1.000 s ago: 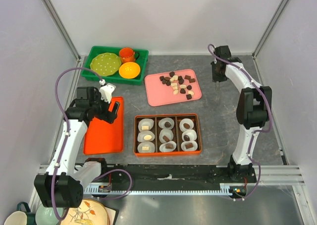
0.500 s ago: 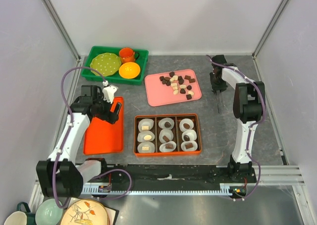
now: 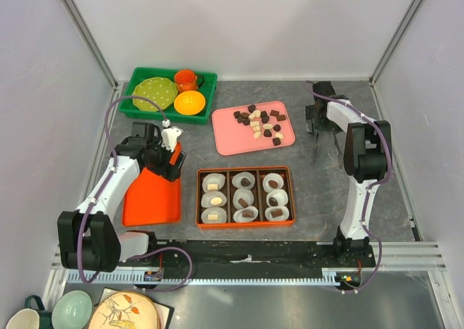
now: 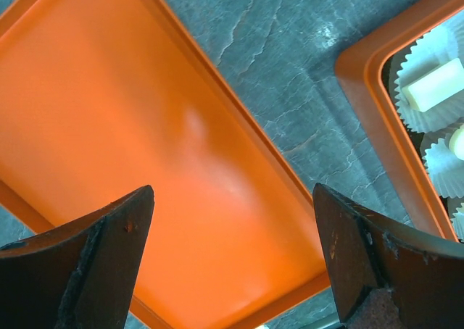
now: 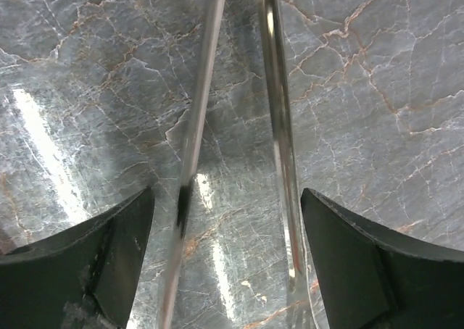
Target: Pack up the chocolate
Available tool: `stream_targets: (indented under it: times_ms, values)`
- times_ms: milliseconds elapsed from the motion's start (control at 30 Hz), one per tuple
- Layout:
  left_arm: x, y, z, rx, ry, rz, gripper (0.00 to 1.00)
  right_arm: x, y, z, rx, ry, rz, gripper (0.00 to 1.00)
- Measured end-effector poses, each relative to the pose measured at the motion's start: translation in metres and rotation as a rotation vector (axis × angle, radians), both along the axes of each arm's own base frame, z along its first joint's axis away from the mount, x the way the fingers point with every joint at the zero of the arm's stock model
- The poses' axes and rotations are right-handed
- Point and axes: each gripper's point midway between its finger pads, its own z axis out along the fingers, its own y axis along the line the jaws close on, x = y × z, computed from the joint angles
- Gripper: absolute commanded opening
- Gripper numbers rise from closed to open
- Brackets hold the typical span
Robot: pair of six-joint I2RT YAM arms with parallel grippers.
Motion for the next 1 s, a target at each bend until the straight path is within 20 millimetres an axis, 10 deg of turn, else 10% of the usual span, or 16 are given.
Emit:
stream_targets:
  times_ms: [400,533,800,1000]
  values:
    - [0.000,-0.007,-0.021,0.059,0.030,-0.036,0.98,-0.011,-0.016,0.015,-0.064,-0.064,-0.078,0.91]
    - [0.002,-0.012,-0.029,0.089,0.040,-0.051,0.98,-0.017,-0.020,0.074,-0.045,-0.263,-0.153,0.86]
    - [0.004,-0.021,-0.041,0.110,0.063,-0.051,0.93,-0.039,0.039,0.293,0.165,-0.909,-0.065,0.82]
    - [0.009,-0.019,-0.056,0.129,0.094,-0.024,0.69,-0.054,0.063,0.290,0.235,-0.920,0.006,0.78]
